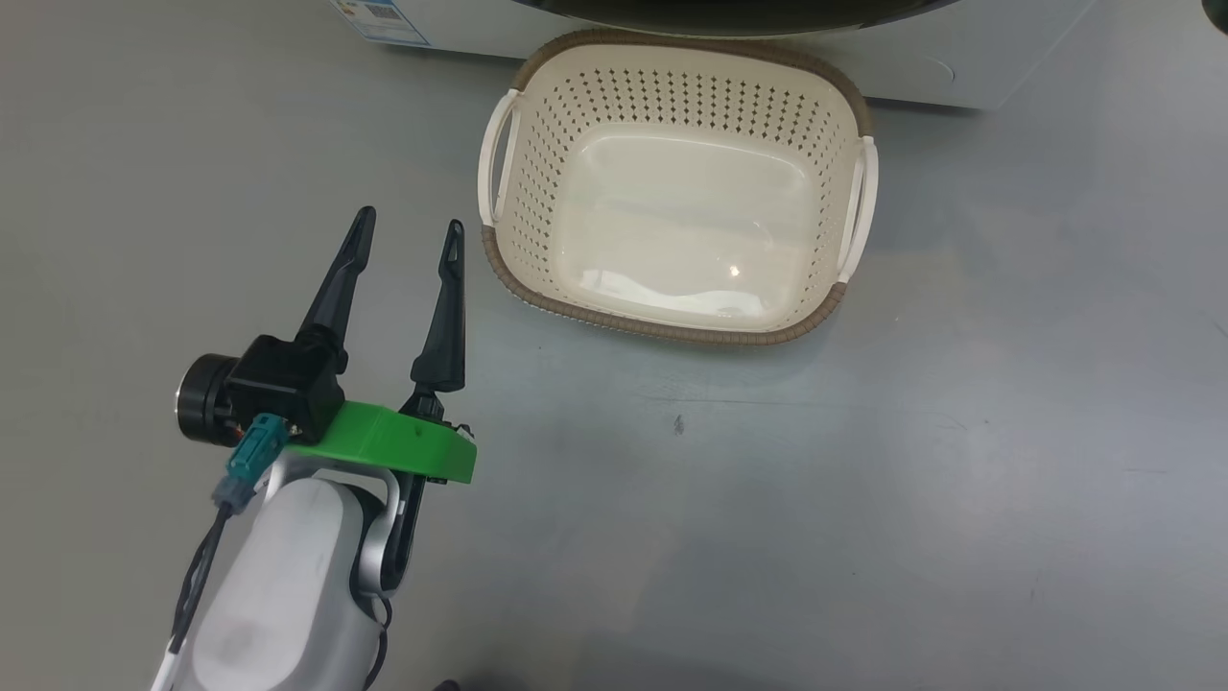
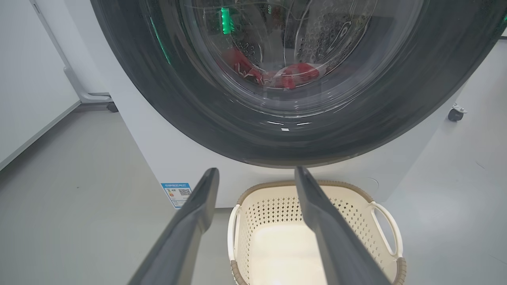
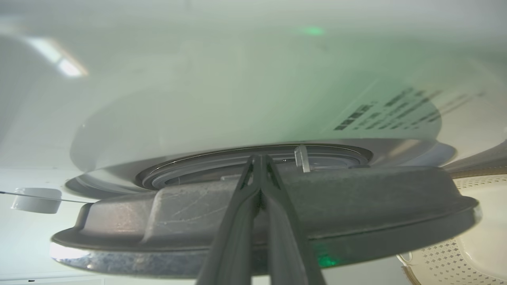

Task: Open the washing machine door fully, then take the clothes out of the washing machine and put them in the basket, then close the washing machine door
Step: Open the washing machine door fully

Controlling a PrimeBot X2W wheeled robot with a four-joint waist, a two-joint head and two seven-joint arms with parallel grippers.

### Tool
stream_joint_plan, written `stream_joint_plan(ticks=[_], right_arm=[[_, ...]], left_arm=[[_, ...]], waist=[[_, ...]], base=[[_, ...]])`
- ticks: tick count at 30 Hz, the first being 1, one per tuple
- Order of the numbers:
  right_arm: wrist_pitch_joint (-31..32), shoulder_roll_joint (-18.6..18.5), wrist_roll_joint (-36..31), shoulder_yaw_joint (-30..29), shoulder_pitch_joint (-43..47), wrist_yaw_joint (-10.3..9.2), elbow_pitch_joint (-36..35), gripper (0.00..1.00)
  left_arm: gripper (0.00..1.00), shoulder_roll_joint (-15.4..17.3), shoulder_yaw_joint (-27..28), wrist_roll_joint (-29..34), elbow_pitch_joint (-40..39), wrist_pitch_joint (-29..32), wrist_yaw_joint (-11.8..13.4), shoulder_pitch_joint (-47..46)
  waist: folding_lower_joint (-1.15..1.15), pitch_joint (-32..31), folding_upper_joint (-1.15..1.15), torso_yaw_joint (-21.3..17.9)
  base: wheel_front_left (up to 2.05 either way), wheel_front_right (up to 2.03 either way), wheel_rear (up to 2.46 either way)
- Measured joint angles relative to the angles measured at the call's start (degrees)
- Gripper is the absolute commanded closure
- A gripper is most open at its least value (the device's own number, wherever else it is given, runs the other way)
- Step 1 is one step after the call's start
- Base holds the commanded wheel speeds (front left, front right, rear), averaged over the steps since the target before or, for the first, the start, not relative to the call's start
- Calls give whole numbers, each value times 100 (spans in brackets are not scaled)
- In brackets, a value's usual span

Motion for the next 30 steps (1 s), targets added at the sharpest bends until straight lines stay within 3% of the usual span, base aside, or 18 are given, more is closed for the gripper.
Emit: stream_joint_plan(ticks=[30], right_arm=[[977,89,318,272,543,480,338,100]], left_arm=[[0,-12,97,-1,156,0,55,7]], waist=[[0,-403,0,-214]], base=[[0,0,0]])
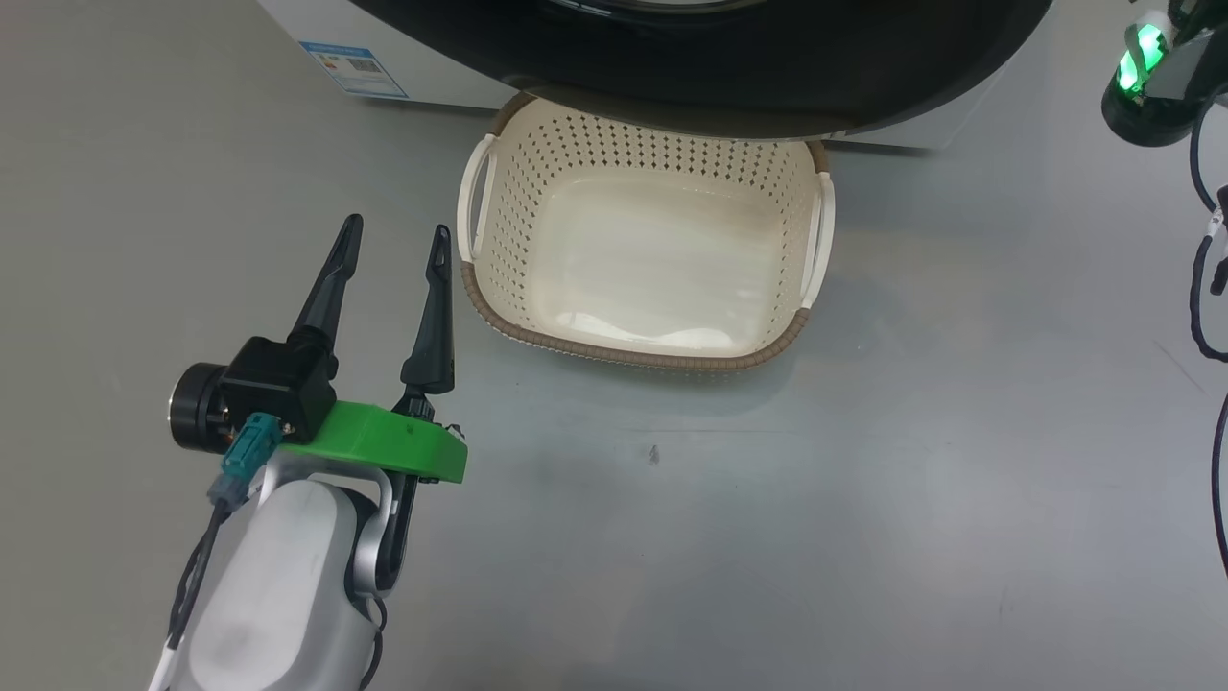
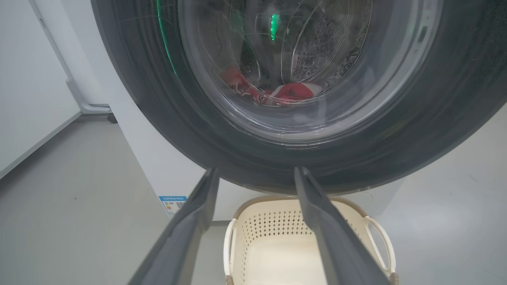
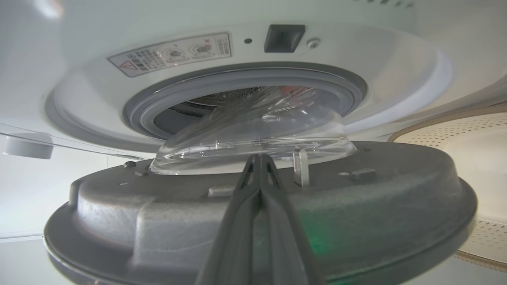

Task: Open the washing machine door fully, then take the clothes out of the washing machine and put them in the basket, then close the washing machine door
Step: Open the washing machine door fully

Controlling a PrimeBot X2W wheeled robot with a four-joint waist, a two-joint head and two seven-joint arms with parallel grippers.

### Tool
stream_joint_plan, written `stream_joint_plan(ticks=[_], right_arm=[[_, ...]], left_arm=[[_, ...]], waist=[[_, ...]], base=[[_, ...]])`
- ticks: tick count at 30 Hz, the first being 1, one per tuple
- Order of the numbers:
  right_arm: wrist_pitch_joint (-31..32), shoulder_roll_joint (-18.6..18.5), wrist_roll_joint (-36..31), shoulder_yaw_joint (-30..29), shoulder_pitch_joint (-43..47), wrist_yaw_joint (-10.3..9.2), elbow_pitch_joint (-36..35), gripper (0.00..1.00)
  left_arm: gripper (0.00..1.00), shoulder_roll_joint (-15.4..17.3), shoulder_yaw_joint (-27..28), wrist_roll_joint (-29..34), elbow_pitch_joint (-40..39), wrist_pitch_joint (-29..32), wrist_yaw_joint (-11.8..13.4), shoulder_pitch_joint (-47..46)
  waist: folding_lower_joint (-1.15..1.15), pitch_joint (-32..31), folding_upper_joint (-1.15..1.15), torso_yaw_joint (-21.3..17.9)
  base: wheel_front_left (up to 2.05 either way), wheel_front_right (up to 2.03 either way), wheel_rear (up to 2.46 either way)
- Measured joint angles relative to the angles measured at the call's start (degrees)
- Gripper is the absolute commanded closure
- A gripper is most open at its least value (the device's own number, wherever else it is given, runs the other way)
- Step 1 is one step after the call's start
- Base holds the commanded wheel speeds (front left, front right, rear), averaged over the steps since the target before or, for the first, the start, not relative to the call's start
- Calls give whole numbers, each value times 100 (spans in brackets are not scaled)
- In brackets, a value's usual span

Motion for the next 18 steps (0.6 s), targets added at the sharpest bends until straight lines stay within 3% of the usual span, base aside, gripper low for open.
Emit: stream_joint_plan(ticks=[18], right_arm=[[493,208,215,190,666,301,-31,100]], left_arm=[[0,0,42,0,142,0,2,88]], waist=[[0,-398,0,-111]], base=[[0,0,0]])
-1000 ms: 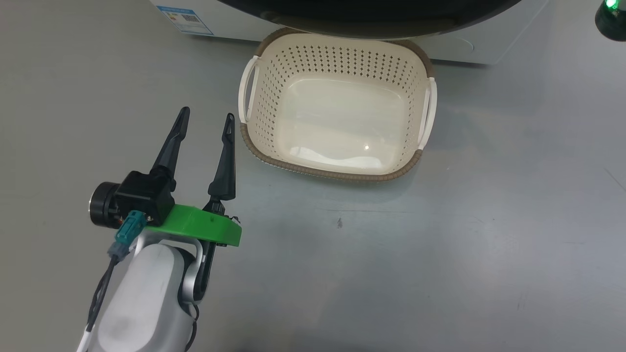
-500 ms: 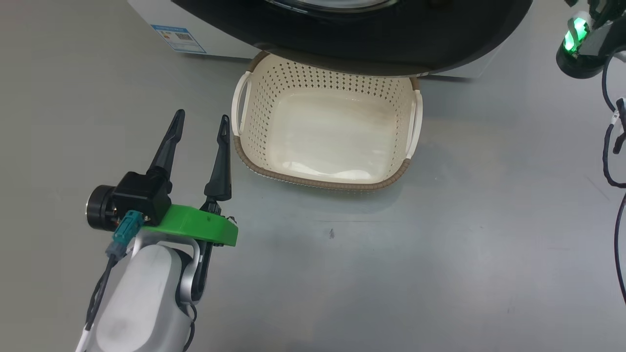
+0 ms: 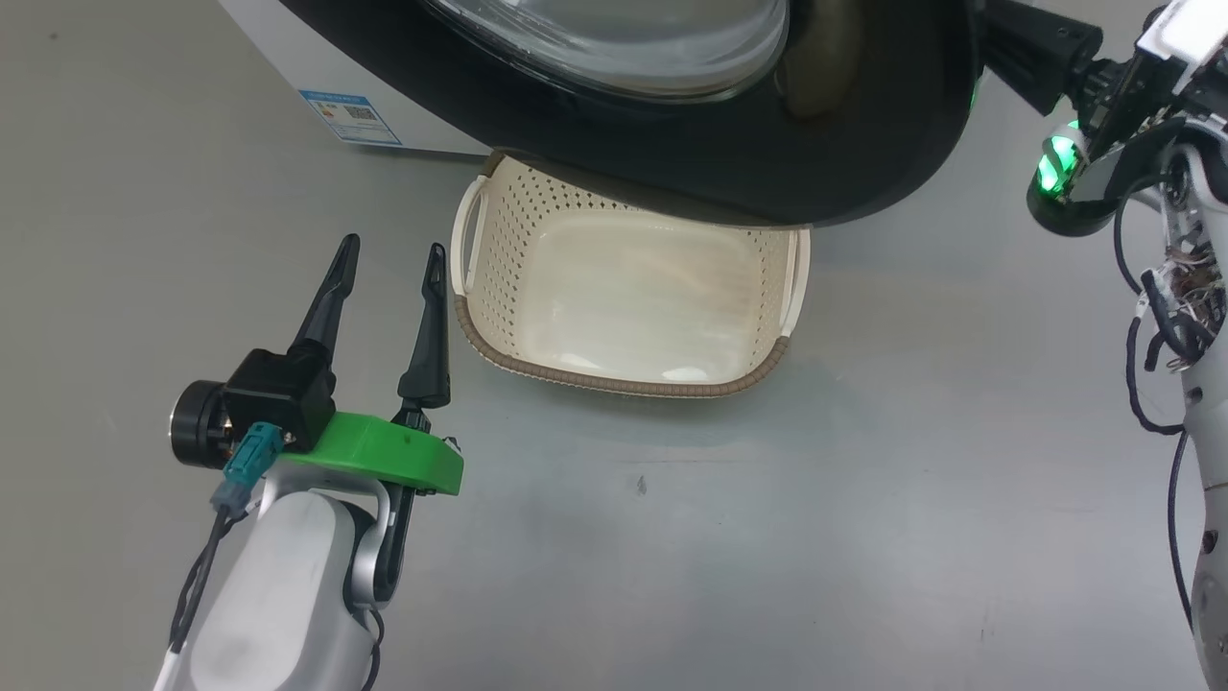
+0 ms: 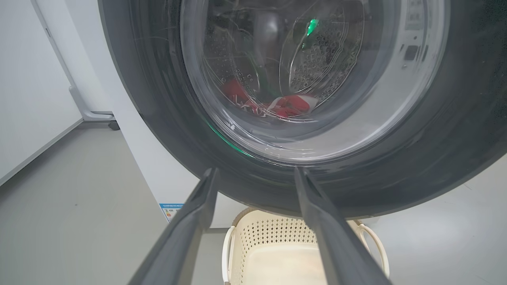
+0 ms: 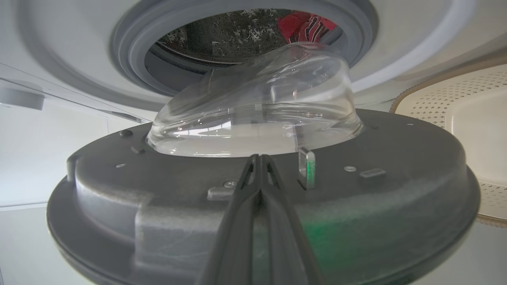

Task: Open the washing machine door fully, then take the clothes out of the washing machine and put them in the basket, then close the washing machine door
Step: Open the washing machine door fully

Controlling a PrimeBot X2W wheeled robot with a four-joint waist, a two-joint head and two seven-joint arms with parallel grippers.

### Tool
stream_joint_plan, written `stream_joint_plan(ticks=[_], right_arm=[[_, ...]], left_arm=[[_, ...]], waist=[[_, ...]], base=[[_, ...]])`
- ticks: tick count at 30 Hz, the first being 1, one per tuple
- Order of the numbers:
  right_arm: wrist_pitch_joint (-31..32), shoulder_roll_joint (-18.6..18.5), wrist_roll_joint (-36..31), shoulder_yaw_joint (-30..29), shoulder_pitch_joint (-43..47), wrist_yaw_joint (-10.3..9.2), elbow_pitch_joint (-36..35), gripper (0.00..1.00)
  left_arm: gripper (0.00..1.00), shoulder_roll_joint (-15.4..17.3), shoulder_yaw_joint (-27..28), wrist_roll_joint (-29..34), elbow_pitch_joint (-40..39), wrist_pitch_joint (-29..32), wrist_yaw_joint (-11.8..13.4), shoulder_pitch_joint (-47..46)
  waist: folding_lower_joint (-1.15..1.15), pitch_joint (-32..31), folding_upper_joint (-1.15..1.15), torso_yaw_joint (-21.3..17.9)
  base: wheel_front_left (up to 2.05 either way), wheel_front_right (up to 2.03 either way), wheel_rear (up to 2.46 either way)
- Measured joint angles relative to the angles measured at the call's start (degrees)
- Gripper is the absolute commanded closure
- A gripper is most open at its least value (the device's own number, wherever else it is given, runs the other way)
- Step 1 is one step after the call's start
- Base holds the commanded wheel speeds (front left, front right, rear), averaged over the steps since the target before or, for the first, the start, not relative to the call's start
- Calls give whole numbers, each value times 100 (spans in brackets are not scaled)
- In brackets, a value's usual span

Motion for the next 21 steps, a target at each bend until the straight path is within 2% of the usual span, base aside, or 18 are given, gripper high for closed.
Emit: stream_joint_plan(ticks=[12,21], right_arm=[[254,456,133,247,617,102,0,100],[296,656,170,342,966,163,0,100]], left_arm=[[0,1,57,-14,94,0,0,263],[0,1,59,-16,172,0,-1,429]], waist=[[0,-428,0,24],[0,-740,0,60]], base=[[0,0,0],[0,0,0]])
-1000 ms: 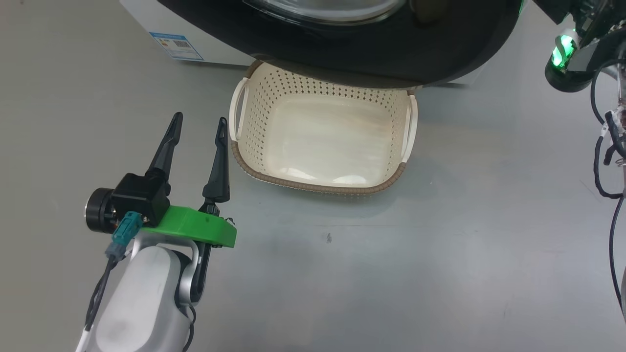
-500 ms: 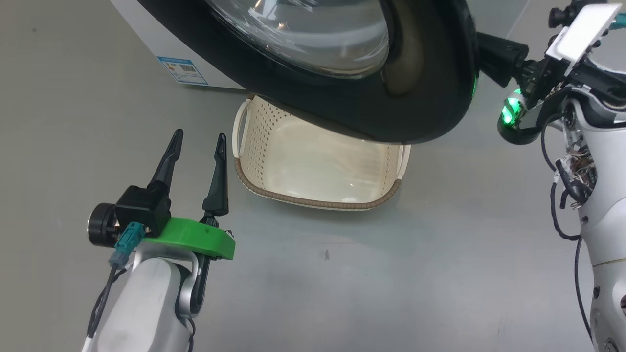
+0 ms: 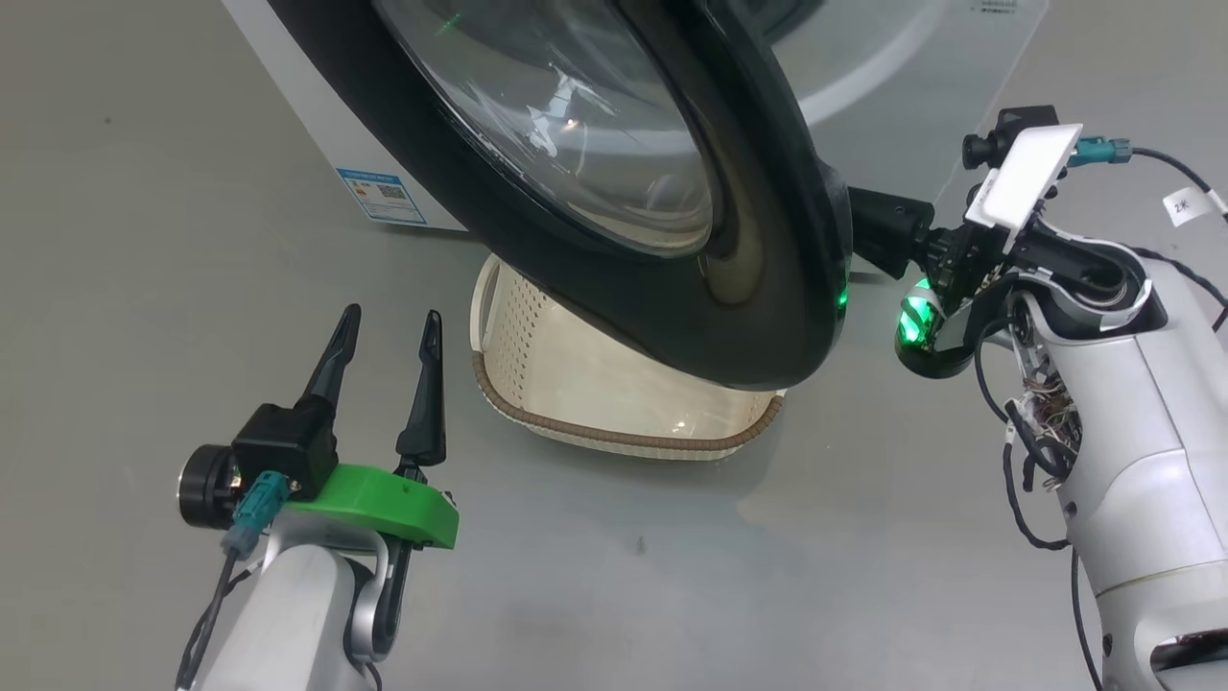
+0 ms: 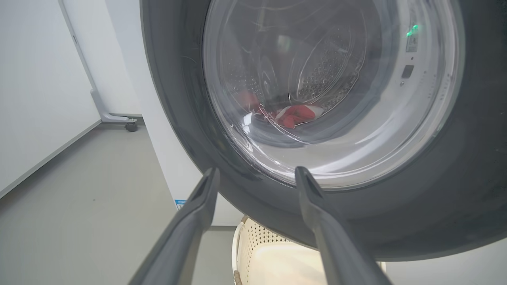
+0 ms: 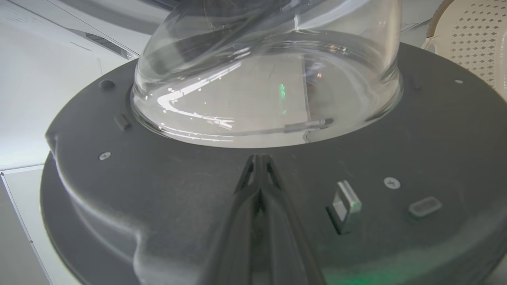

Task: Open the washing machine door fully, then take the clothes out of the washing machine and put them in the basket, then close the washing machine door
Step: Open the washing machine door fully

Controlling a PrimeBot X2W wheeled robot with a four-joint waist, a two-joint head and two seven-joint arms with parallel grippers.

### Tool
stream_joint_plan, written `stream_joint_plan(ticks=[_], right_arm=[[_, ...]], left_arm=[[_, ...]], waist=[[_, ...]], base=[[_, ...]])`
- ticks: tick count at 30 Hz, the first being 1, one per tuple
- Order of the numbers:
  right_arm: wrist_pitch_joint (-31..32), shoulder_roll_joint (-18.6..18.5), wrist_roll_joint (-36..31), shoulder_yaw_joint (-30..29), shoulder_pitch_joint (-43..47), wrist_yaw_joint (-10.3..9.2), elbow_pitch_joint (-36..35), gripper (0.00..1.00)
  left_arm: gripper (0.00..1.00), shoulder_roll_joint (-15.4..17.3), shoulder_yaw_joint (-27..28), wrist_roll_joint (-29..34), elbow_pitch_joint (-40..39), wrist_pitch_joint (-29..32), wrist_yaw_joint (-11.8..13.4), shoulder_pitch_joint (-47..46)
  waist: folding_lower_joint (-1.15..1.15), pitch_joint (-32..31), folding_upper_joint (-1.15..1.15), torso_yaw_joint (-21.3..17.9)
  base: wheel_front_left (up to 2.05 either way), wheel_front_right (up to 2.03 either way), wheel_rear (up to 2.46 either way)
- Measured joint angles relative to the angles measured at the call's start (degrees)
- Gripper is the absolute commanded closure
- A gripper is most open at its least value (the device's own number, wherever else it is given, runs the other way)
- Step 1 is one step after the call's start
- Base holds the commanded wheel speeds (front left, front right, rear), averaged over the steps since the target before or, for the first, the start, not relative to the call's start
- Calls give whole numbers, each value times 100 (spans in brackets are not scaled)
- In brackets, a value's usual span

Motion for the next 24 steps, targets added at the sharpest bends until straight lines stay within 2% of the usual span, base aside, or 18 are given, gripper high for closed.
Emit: stream_joint_plan(ticks=[11,24], right_arm=[[-1,172,47,202,441,57,-7,100],[-103,246,174,434,772,56,-101,100]], left_arm=[[0,3,-7,0,97,0,-5,320],[0,9,-58,1,113,0,-11,513]], waist=[[0,-408,0,138],[0,-714,0,493]], base=[[0,0,0],[0,0,0]])
